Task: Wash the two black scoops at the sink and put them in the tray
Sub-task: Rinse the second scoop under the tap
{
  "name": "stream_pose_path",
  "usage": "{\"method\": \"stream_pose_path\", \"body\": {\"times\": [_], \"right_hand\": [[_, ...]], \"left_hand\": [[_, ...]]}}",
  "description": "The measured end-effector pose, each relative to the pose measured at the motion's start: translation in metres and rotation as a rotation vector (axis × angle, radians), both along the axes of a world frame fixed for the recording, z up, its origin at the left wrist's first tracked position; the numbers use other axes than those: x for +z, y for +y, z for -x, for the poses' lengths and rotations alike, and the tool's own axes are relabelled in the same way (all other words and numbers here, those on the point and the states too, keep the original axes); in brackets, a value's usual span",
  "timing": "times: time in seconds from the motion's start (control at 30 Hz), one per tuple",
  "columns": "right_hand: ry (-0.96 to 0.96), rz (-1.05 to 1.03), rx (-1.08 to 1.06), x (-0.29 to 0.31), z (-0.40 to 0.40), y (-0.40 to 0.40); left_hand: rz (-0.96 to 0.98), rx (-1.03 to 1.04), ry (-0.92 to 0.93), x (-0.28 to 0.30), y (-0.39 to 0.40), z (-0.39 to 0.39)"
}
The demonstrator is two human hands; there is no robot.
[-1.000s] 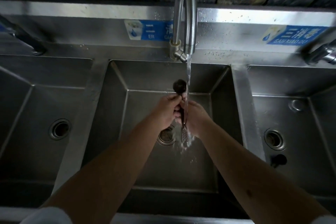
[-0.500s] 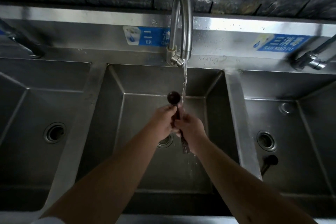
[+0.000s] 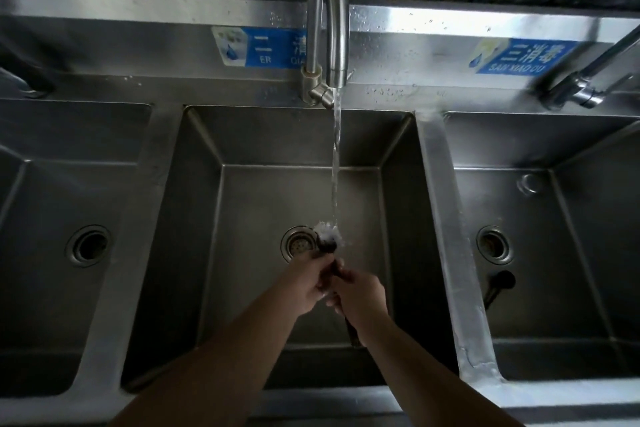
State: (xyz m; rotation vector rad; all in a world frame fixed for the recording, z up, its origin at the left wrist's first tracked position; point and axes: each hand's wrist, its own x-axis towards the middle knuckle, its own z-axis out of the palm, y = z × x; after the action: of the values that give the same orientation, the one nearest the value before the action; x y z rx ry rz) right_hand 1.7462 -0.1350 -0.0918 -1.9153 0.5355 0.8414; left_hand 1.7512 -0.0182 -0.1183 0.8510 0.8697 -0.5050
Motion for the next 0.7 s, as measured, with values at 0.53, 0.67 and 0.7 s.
{"method": "stream_pose_path", "body": {"times": [0.53, 0.67, 0.7], "right_hand": [[0.132, -0.449, -0.291, 0.023, -0.047, 0.021], [0.067, -0.545, -0.323, 0.045, -0.076, 0.034], [0.049, -0.581, -0.327, 0.051, -0.083, 0.036]], "left_hand": [[-0.057, -0.123, -0.220, 0.016, 0.014, -0.033], [-0.097, -0.053, -0.287, 0.034, 0.022, -0.061], [-0.110, -0.047, -0.305, 0.040, 0.026, -0.069]]}}
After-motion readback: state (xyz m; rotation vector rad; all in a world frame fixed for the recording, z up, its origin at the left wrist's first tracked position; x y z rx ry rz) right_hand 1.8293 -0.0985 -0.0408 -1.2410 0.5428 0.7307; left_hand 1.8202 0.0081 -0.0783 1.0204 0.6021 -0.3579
